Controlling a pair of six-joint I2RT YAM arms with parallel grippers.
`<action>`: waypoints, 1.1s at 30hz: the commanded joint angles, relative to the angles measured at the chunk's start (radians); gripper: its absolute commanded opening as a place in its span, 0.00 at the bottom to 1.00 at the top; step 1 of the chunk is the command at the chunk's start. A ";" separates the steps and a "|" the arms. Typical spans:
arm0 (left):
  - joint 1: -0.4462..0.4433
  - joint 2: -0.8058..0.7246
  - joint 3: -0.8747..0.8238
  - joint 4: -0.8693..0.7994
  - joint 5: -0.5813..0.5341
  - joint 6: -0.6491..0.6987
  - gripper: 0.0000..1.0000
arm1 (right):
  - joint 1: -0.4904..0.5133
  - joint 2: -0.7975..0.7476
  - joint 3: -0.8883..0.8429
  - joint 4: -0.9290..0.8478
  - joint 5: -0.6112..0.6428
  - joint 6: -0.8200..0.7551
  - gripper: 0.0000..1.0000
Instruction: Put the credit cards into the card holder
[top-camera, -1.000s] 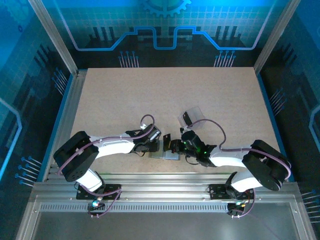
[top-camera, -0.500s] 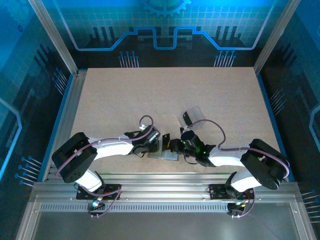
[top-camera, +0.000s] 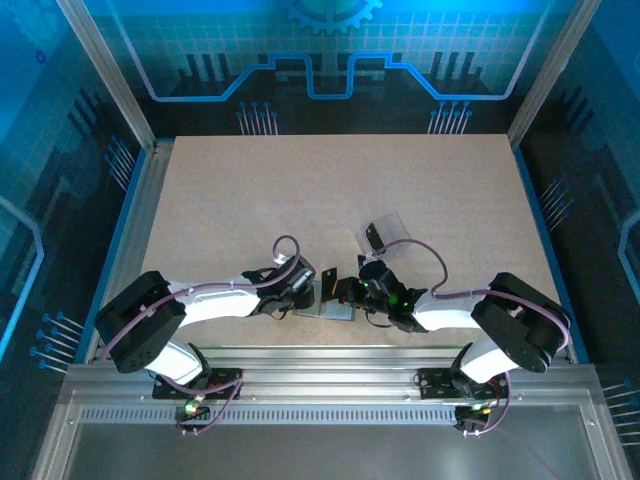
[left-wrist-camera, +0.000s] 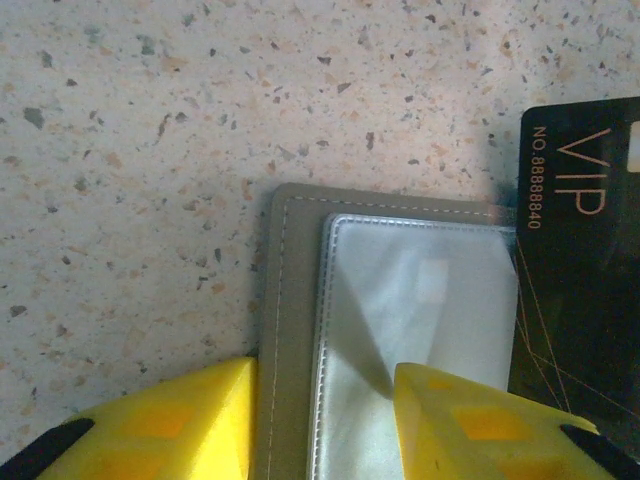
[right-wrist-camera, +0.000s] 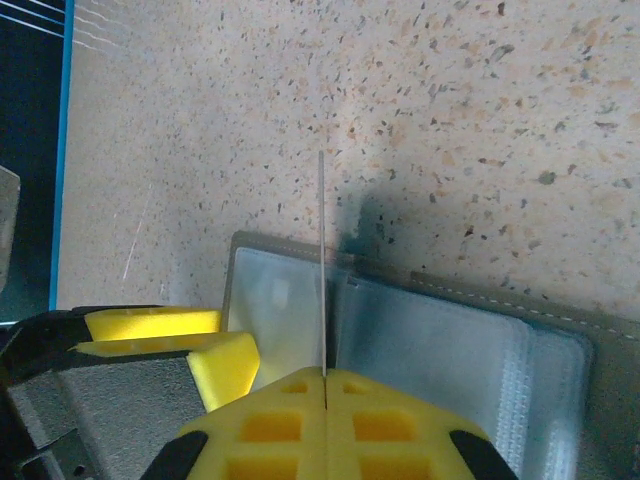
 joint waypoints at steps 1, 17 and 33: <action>-0.052 0.038 -0.062 -0.065 0.166 -0.062 0.40 | 0.014 0.009 0.012 0.021 -0.005 0.022 0.00; -0.116 0.081 -0.153 0.070 0.148 -0.277 0.29 | -0.002 0.019 0.017 -0.003 -0.028 0.021 0.00; -0.134 0.115 -0.146 0.102 0.149 -0.268 0.34 | 0.034 -0.005 -0.034 -0.016 -0.030 0.077 0.00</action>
